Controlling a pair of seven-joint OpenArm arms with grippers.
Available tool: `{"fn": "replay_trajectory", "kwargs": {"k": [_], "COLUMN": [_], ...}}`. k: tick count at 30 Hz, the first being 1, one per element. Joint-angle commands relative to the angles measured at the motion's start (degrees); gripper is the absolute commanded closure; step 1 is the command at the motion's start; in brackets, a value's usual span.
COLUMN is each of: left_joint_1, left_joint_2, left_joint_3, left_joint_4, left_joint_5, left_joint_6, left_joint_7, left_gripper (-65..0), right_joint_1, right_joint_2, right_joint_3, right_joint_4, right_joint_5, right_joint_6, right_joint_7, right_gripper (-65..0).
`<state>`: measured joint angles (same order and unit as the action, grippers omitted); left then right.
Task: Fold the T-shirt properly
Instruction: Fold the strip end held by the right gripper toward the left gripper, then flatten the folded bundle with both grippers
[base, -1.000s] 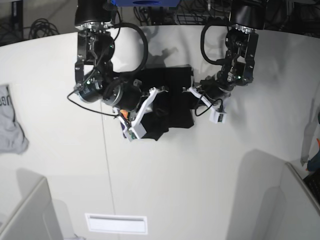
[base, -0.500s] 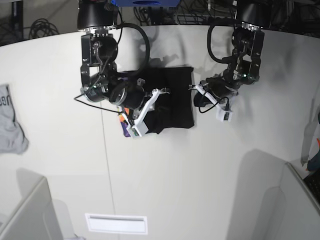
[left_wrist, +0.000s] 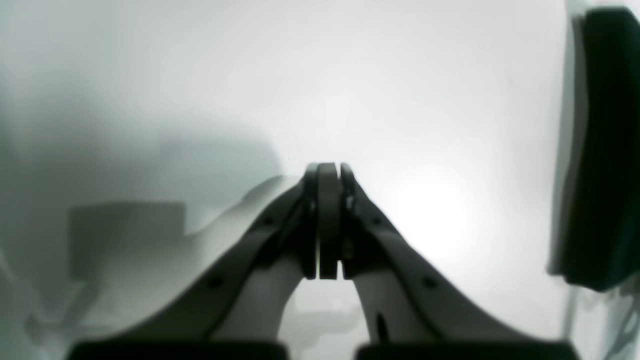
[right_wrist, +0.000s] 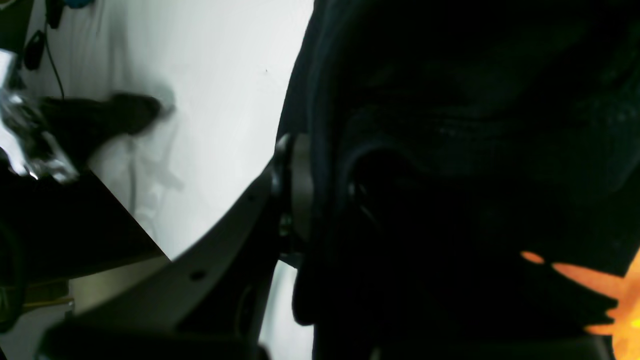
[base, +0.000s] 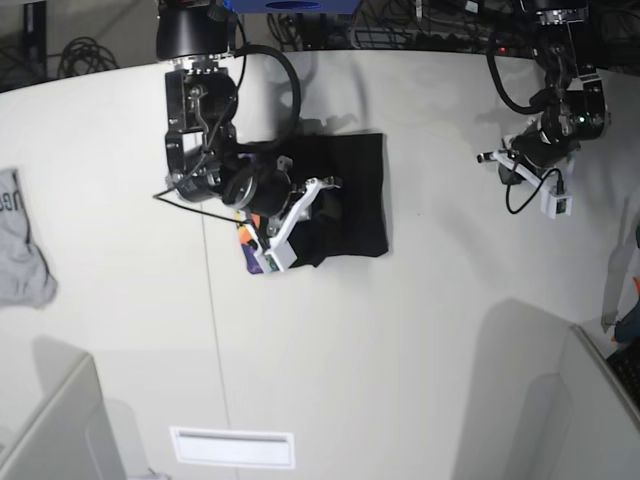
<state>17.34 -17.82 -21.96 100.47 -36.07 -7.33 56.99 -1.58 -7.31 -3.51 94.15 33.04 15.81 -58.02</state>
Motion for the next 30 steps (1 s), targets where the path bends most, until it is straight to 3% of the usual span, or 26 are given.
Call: {"fn": "replay_trajectory", "kwargs": {"k": [1,4,9,16,30], "left_joint_1": [0.11,0.19,0.11,-0.07,0.11], "left_joint_2": [-1.03,-1.21,-1.12,-1.12,-1.30], "left_joint_3": [-0.51,-1.65,-1.65,-1.65,-1.74], "left_joint_4": [0.85,0.68,0.68,0.59,0.59], "left_joint_5": [-0.63,-0.63,-0.63,-0.63,-0.54], "left_joint_6": [-0.18,-0.18,-0.18,-0.18,-0.18], "left_joint_7": [-0.42,-0.42,-0.42,-0.42,-0.42], "left_gripper": [0.0,0.0,0.0,0.0,0.0], "right_joint_1": [1.01,1.01,0.93,2.24,9.36], "right_joint_2": [-0.29,-0.29,-0.38,-0.38,-0.38], "right_joint_3": [-0.14,-0.14,-0.14,-0.32,-16.93], "right_joint_4": [0.93,0.93,1.10,0.31,-4.43], "right_joint_5": [1.29,1.29,1.38,1.38,1.38], "right_joint_6": [0.14,0.14,0.14,0.14,0.05], "right_joint_7": [1.10,1.10,1.10,0.13,-0.66], "right_gripper": [0.0,-0.9,-17.9,-33.5,-33.3]}}
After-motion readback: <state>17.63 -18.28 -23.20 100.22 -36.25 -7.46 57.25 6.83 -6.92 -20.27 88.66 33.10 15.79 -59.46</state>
